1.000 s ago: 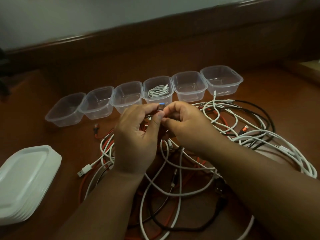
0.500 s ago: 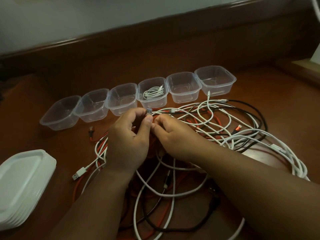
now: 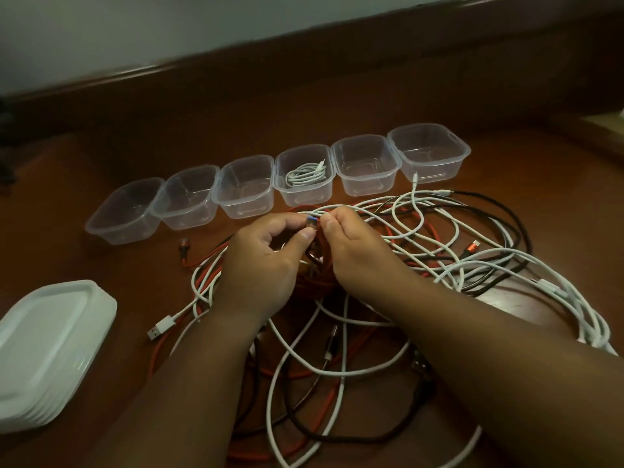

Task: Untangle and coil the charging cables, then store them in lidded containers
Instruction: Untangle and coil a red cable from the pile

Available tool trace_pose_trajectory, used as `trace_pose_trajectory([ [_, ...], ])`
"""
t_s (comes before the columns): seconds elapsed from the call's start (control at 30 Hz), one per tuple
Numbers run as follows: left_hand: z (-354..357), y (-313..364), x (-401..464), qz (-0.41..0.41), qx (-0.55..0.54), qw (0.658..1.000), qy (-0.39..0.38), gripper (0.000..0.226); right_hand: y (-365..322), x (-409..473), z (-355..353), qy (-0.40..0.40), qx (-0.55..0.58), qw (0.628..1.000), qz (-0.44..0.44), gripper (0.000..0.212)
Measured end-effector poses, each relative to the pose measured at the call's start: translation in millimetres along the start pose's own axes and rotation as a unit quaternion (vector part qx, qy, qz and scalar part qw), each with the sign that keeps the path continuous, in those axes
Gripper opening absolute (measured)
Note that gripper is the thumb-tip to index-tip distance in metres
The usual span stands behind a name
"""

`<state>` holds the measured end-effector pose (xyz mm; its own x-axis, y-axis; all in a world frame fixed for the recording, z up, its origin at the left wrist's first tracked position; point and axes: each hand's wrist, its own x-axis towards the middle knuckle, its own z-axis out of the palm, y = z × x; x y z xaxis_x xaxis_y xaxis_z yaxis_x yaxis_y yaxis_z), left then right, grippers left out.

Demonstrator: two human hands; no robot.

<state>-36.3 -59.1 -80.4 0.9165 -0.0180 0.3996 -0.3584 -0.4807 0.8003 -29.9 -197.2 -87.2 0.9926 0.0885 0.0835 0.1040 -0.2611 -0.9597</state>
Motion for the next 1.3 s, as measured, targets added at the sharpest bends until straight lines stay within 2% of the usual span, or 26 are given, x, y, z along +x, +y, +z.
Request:
trace_pose_trajectory([
  [0.13, -3, 0, 1, 0.024, 0.005, 1.000, 0.001, 0.013, -2, -2, -2, -0.009, 0.009, 1.000, -0.019, 0.022],
  [0.27, -11, -2, 6, -0.043, -0.050, 0.997, -0.041, 0.013, -4, -4, -5, -0.047, 0.006, 0.998, -0.032, 0.022],
  [0.37, -17, -3, 8, -0.085, -0.094, 0.990, -0.063, 0.007, -5, -5, -5, -0.047, -0.009, 0.998, -0.039, 0.017],
  [0.57, -21, -5, 11, -0.132, -0.168, 0.973, -0.085, 0.031, -4, -4, -5, -0.059, 0.000, 0.997, -0.039, 0.013],
  [0.73, -23, -3, 10, -0.151, -0.181, 0.964, -0.124, 0.036, -4, -6, -8, -0.075, -0.030, 0.995, -0.058, 0.008],
  [1.1, -31, -2, 11, -0.227, -0.256, 0.920, -0.191, 0.019, -9, -10, -13, -0.127, -0.071, 0.982, -0.118, 0.009],
  [1.3, -30, 0, 11, -0.205, -0.257, 0.928, -0.176, 0.018, -6, -6, -17, -0.164, -0.081, 0.977, -0.112, 0.023],
])
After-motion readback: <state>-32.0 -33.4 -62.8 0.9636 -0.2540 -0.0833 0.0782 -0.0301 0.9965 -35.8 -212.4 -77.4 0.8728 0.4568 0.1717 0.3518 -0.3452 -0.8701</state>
